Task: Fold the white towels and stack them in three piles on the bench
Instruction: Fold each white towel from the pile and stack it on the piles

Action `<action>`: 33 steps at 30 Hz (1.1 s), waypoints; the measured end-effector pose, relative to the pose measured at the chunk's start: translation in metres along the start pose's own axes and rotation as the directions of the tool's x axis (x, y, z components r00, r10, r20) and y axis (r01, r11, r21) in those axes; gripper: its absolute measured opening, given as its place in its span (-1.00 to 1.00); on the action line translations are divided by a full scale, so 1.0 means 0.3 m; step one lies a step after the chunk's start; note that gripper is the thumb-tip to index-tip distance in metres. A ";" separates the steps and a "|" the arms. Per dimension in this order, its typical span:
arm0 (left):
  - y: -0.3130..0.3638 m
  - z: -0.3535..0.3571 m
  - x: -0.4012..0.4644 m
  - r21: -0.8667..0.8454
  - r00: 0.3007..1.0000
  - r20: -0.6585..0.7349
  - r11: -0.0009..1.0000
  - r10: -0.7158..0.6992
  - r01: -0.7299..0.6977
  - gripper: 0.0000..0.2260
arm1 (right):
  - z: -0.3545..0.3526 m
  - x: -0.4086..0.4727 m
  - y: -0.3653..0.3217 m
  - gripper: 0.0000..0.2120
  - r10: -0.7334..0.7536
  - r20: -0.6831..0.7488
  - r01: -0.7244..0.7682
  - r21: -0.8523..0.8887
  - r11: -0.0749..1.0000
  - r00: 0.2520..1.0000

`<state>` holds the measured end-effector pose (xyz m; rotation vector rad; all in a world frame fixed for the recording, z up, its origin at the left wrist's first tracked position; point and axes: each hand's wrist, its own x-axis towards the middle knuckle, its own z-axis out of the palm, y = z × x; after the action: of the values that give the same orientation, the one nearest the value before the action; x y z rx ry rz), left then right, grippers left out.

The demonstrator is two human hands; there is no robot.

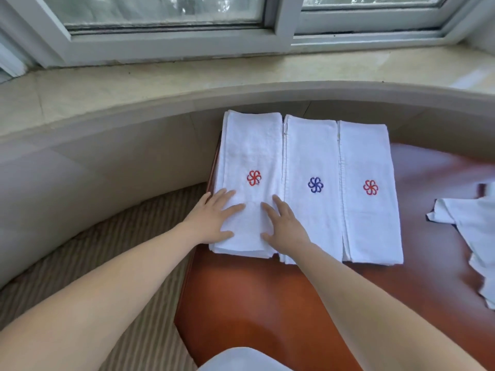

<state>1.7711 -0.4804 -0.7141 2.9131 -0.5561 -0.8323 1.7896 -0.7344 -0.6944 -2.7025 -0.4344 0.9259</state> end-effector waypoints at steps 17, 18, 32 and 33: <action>0.587 -0.106 -0.276 -0.021 0.988 0.039 0.989 -0.149 0.149 -0.52 | 0.013 -0.619 0.103 -0.31 0.088 0.180 -0.105 0.090 0.990 0.980; 0.660 -0.122 -0.288 -0.011 0.991 0.000 0.991 -0.132 0.132 -0.51 | -0.001 -0.687 0.141 -0.31 0.089 0.127 -0.101 0.089 0.991 0.988; 1.729 -0.379 -0.378 0.152 0.962 -0.201 0.976 0.182 -0.153 -0.46 | -0.142 -1.581 0.817 -0.43 0.309 -0.234 -0.289 0.118 0.950 0.922; 1.798 -0.390 -0.374 0.161 0.957 -0.202 0.971 0.206 -0.175 -0.46 | -0.141 -1.628 0.859 -0.45 0.325 -0.260 -0.299 0.136 0.945 0.909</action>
<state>1.5687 -0.9483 -0.4745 2.9585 -0.8909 -0.4603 1.4989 -1.1527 -0.4766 -2.8040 0.1017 0.5981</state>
